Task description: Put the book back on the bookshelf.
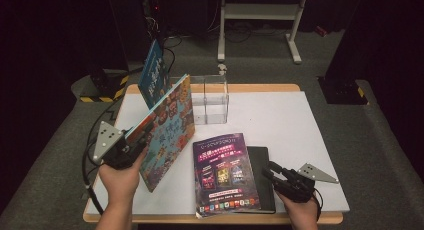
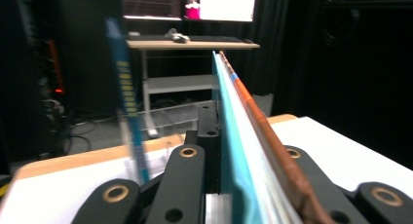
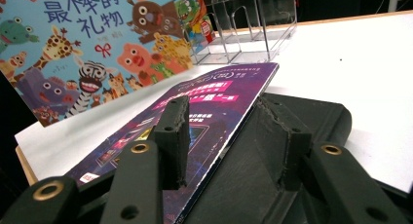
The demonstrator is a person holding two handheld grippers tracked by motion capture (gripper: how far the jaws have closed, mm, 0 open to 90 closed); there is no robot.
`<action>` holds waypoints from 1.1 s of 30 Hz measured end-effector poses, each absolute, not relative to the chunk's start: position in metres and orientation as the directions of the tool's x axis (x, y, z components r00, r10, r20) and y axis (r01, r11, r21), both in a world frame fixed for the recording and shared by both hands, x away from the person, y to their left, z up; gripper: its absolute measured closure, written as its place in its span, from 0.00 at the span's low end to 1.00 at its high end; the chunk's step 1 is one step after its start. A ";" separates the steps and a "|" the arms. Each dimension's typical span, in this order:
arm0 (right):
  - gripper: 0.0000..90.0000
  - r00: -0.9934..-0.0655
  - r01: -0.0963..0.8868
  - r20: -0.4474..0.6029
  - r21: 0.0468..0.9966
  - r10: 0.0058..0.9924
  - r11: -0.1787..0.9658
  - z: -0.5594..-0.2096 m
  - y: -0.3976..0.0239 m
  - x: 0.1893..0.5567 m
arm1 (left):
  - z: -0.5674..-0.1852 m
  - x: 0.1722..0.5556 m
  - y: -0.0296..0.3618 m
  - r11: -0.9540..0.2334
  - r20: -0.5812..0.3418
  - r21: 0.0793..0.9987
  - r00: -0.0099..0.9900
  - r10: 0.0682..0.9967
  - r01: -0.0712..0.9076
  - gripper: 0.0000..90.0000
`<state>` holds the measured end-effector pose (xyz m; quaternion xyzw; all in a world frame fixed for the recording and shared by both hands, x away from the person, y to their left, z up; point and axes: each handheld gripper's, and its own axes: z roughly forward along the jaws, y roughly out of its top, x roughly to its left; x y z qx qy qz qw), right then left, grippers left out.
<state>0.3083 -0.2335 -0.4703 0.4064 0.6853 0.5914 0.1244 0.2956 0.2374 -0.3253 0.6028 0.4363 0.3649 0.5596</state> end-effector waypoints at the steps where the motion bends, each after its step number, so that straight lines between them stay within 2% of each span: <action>1: 0.62 -0.639 0.411 0.311 0.911 0.704 -0.030 -0.470 -0.233 0.308 | -0.325 0.295 0.239 0.008 -0.046 0.993 0.341 0.939 0.114 0.90; 13: 0.63 -0.639 0.414 0.318 0.910 0.700 -0.035 -0.470 -0.233 0.307 | -0.319 0.312 0.235 -0.009 -0.015 0.995 0.240 0.971 0.099 0.90; 22: 0.63 -0.646 0.414 0.320 0.910 0.693 -0.034 -0.471 -0.233 0.307 | -0.324 0.353 0.220 0.030 -0.044 0.996 0.164 0.985 0.087 0.90; 25: 0.63 -0.647 0.414 0.321 0.910 0.692 -0.036 -0.471 -0.233 0.306 | -0.326 0.366 0.214 0.016 -0.027 0.997 0.137 0.990 0.080 0.90; 33: 0.63 -0.655 0.418 0.319 0.908 0.685 -0.023 -0.473 -0.230 0.306 | -0.333 0.399 0.204 0.036 -0.043 0.997 0.106 0.993 0.070 0.90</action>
